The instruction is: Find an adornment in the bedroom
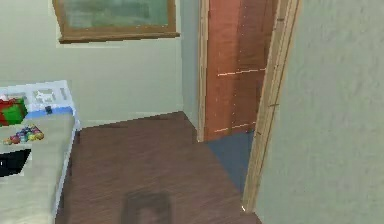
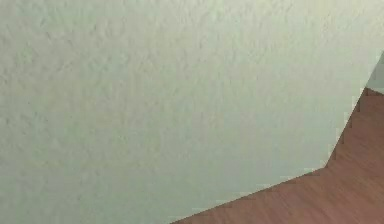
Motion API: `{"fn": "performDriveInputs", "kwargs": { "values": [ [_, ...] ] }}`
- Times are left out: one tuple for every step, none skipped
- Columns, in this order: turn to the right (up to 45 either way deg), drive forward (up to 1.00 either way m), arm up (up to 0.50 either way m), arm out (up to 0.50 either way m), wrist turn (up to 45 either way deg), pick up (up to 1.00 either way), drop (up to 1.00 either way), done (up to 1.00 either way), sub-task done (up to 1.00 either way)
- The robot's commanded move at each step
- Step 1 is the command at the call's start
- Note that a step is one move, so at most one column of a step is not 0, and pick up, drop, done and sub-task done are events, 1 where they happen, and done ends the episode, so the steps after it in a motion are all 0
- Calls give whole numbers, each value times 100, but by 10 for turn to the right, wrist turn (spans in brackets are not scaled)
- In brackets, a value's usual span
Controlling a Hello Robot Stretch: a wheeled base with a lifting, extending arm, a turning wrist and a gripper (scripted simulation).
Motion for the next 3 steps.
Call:
{"fn": "performDriveInputs", "kwargs": {
  "values": [
    [0, 80, 0, 0, 0, 0, 0, 0, 0],
    [-210, 0, 0, 0, 0, 0, 0, 0, 0],
    [0, 30, 0, 0, 0, 0, 0, 0, 0]
  ]
}}
